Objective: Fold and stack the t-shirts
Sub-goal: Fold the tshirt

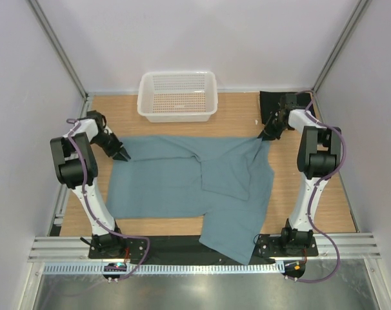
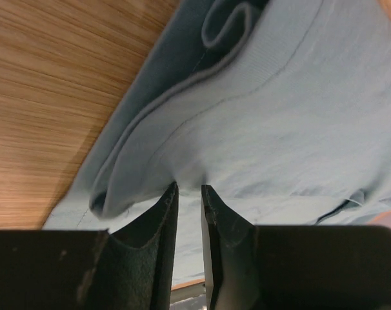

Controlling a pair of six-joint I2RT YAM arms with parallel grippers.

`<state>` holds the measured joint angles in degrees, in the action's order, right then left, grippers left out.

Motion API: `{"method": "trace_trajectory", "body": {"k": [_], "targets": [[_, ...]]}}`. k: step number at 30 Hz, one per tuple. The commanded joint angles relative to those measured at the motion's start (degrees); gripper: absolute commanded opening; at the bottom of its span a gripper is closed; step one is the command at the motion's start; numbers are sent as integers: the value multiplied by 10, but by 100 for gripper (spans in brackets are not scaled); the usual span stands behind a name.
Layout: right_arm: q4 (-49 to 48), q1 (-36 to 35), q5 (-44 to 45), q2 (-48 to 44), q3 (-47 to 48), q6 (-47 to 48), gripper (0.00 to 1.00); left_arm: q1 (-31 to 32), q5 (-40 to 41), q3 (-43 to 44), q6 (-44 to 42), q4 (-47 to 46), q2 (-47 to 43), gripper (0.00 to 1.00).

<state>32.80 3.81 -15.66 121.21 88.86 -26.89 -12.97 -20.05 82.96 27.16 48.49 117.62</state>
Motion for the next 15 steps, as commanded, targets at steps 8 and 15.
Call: {"method": "trace_trajectory", "body": {"k": [8, 15], "targets": [[10, 1, 53, 37, 81, 21, 5, -8, 84, 32, -4, 61, 49, 21], [10, 7, 85, 54, 103, 40, 4, -11, 105, 24, -16, 62, 48, 20]]}}
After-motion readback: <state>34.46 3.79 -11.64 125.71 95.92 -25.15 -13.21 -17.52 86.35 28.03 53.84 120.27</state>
